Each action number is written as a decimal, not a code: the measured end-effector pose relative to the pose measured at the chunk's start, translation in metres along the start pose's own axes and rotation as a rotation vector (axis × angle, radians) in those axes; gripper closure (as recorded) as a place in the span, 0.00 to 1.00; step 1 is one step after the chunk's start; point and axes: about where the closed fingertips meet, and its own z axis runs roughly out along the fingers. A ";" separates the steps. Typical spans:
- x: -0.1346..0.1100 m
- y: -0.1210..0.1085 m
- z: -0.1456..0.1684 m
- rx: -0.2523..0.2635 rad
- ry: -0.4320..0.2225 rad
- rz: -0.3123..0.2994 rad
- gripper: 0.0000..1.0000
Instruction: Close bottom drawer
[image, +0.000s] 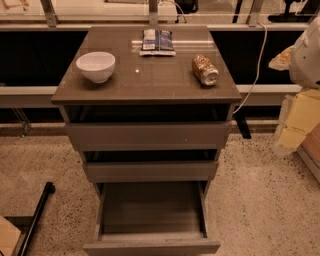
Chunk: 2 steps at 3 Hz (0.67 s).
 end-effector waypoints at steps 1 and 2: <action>0.000 0.000 0.000 0.000 0.000 0.000 0.00; -0.001 0.000 -0.001 0.007 -0.002 -0.001 0.10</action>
Offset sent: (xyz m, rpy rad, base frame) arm 0.0000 0.0000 0.0000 0.0000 0.0000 0.0000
